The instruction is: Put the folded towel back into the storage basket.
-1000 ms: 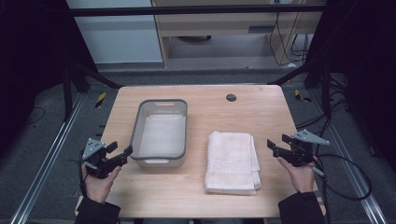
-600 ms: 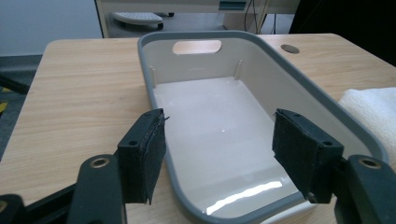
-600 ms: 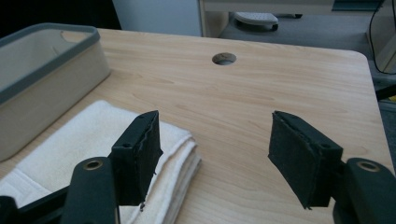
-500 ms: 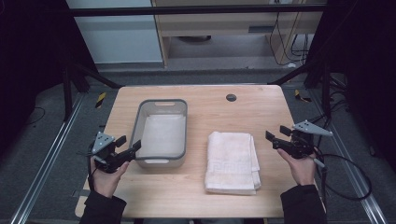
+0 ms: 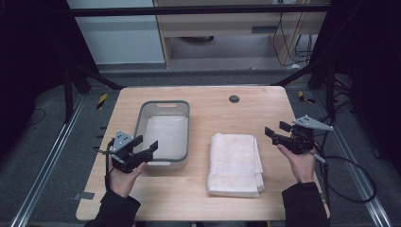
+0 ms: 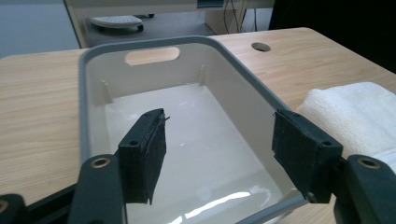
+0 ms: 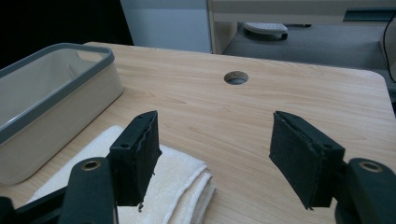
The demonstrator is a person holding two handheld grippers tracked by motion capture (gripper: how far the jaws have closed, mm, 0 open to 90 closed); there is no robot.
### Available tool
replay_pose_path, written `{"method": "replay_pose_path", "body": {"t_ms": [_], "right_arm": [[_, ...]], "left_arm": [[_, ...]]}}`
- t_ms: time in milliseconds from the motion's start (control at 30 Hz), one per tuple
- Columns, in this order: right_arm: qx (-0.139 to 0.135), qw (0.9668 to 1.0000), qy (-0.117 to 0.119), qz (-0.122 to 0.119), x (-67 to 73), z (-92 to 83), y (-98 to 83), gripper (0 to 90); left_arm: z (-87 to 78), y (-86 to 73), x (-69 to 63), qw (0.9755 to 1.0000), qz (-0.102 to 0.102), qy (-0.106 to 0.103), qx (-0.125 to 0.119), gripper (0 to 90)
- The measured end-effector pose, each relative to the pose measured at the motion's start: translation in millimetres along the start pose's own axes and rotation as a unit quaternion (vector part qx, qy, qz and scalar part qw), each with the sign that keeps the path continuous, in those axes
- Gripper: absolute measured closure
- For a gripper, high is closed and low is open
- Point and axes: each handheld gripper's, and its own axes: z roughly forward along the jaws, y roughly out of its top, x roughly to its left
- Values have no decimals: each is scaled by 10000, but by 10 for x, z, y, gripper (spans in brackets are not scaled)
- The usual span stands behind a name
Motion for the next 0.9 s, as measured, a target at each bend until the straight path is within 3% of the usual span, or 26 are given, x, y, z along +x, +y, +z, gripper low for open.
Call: {"method": "replay_pose_path", "body": {"t_ms": [467,900], "right_arm": [[93,9999,122,14,53,118,-17,313],[256,9995,184,-34,118,242,-49,313]], "left_arm": [[207,33,-437,9990,296,-317,135,346],[276,-13,-674,9972,412,-577,249,366]]}}
